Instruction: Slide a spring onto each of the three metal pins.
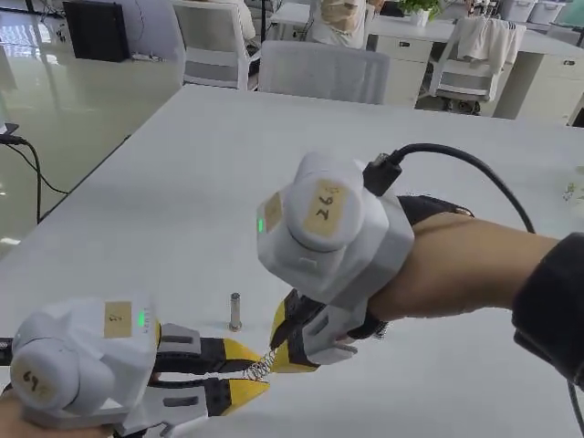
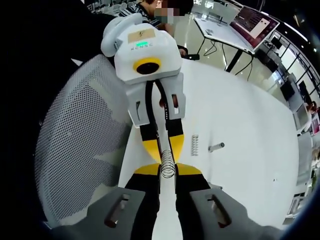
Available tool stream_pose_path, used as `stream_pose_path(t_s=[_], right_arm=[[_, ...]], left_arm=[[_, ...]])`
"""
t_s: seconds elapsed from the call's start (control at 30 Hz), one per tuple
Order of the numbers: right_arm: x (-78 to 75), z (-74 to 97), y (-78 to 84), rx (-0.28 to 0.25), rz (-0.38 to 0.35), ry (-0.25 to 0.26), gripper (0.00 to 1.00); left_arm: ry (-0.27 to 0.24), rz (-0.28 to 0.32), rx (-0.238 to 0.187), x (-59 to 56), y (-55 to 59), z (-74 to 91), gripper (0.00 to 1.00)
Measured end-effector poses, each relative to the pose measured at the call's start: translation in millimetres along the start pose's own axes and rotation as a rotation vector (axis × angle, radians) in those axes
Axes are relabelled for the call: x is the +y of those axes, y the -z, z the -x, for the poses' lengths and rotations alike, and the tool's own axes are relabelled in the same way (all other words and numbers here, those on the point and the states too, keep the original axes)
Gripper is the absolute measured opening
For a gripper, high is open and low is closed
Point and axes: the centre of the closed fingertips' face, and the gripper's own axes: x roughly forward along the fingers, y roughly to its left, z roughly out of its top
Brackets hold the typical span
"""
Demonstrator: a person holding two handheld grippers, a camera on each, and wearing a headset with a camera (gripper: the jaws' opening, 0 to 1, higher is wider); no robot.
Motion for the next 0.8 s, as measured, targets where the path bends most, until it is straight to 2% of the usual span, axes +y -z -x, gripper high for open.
stream_pose_path(t_s=[0.43, 0.7, 0.8], right_arm=[[-3.3, 0.3, -13.2, -0.031, 0.012, 0.014, 0.07], [-4.3, -1.7, -10.8, -0.038, 0.004, 0.005, 0.09], [-4.0, -3.1, -8.7, -0.039, -0.015, -0.004, 0.13]], left_arm=[[-0.009, -0.001, -0.007, 3.7, -0.9, -0.5, 0.02], [-0.016, 0.014, -0.011, 5.1, 1.7, -0.4, 0.02], [-0.016, 0.015, -0.011, 5.2, 1.8, -0.5, 0.02]])
